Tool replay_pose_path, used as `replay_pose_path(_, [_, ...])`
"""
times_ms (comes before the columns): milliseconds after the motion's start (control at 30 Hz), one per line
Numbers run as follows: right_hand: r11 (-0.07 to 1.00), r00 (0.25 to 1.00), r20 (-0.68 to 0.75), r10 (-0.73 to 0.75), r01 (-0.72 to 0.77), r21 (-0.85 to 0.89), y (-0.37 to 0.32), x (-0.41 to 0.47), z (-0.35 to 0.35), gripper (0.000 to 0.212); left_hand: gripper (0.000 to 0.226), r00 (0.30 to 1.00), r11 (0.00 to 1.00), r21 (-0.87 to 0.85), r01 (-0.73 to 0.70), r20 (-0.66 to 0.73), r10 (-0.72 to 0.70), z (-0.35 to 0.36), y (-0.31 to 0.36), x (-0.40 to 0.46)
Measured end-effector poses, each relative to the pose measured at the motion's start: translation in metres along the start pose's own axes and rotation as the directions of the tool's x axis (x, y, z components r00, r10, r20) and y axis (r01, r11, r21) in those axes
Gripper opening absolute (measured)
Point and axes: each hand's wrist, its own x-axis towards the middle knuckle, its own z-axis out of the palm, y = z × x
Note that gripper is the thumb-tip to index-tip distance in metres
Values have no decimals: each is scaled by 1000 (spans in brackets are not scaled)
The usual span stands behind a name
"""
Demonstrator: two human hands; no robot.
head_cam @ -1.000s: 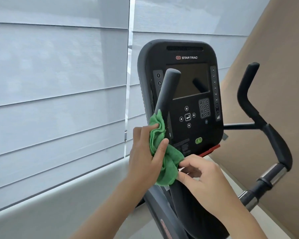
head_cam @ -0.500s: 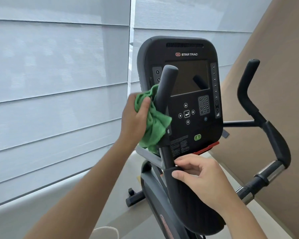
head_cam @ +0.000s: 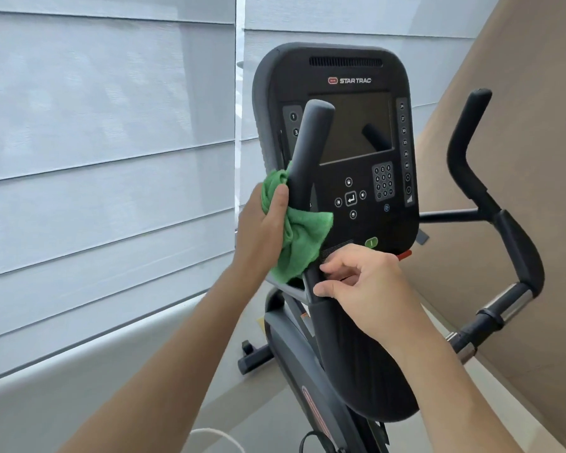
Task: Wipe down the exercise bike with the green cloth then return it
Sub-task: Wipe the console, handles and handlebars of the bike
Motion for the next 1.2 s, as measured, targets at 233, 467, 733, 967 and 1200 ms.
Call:
replay_pose_path(233, [990,993,-33,-112,114,80,6,-5,7,22,34,989,989,-22,144,29,-143,3,-23,-67])
replay_pose_path(467, [973,991,-69,-119,130,192,12,-9,9,23,35,977,984,82,158,130,-168,-20,-8,-82])
replay_pose_path(733, [962,980,-23,-198,198,186,-6,-20,-8,52,20,976,911,376,-169,190,102,-40,10,-93])
replay_pose_path(967, [890,913,-115,-392,408,202,-33,-37,-36,66,55,826,831,290,-475,473,307,-20,32,-84])
replay_pose_path(1200, [950,959,-47,-280,284,126,-22,-54,-37,50,74,650,799,214,-562,712,266,-19,29,-73])
